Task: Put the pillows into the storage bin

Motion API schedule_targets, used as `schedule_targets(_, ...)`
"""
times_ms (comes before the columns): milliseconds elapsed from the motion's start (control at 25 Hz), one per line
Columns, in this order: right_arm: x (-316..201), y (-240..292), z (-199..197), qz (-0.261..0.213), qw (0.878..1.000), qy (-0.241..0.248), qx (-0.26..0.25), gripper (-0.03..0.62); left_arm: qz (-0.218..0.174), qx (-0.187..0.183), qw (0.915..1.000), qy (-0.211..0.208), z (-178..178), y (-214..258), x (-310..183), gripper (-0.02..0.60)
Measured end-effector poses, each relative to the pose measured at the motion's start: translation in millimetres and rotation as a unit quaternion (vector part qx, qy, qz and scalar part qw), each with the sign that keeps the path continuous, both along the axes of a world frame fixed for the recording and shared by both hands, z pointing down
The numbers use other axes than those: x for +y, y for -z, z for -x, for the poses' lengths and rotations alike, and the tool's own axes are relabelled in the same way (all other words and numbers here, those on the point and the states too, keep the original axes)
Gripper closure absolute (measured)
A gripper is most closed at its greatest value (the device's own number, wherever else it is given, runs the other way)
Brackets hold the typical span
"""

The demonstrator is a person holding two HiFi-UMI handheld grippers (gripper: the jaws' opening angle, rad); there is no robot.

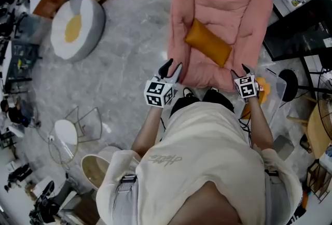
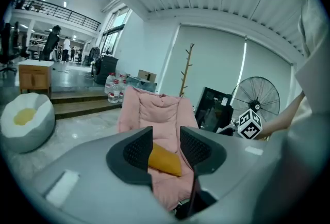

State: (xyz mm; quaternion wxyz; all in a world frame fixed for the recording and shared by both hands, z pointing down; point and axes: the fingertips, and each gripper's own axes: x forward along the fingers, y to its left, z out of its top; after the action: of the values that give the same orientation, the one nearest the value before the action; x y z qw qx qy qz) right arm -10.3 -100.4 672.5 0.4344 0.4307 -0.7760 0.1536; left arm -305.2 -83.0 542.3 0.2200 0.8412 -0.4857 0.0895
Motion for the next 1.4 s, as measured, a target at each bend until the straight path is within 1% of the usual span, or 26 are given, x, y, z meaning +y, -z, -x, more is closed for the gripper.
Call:
schedule_targets(160,-17,-4,14,0.009,0.999,0.033,0.009,0.324,0.012,0.016,0.9989,0.042,18,-8,3,0.408)
schedule_targets(280,-33,-6,27,0.016,0.998,0.054,0.005,0.313,0.023,0.022,0.9977,0.06,24,-9,5,0.408)
schedule_targets(400,-46,-13,44,0.029,0.997,0.075,0.004,0.31,0.034,0.017,0.9969,0.069,29,-9,7,0.408)
schedule_targets(480,-55,-28,59,0.04,0.995,0.087,-0.003,0.303,0.042,0.008,0.9964,0.074,32,-13,6,0.408)
schedule_targets(560,-67,-43,70,0.056,0.994,0.093,-0.012,0.298,0.05,0.0,0.996,0.074,30,-16,0,0.408)
schedule_targets(720,-100,-79,76,0.074,0.991,0.107,-0.025,0.287,0.062,-0.013,0.9954,0.071,12,-24,-23,0.407)
schedule_targets(760,-107,-93,80,0.078,0.99,0.113,-0.028,0.28,0.065,-0.018,0.9953,0.07,10,-28,-30,0.408)
schedule_targets(840,-117,-119,88,0.089,0.988,0.124,-0.032,0.244,0.07,-0.028,0.9952,0.063,5,-35,-42,0.408)
schedule_targets(1000,-142,-149,92,0.098,0.984,0.144,-0.026,0.237,0.074,-0.034,0.995,0.057,-13,-37,-72,0.407)
schedule_targets(1120,-149,-172,100,0.121,0.98,0.158,-0.028,0.236,0.088,-0.039,0.994,0.053,-24,-42,-88,0.403)
schedule_targets(1200,-154,-190,105,0.13,0.975,0.177,-0.018,0.222,0.094,-0.041,0.9934,0.05,-32,-49,-98,0.403)
schedule_targets(1280,-165,-207,106,0.127,0.972,0.195,-0.003,0.21,0.095,-0.044,0.9934,0.048,-40,-56,-109,0.399)
schedule_targets(1400,-169,-231,114,0.131,0.969,0.211,0.011,0.19,0.101,-0.054,0.9926,0.041,-46,-62,-116,0.4)
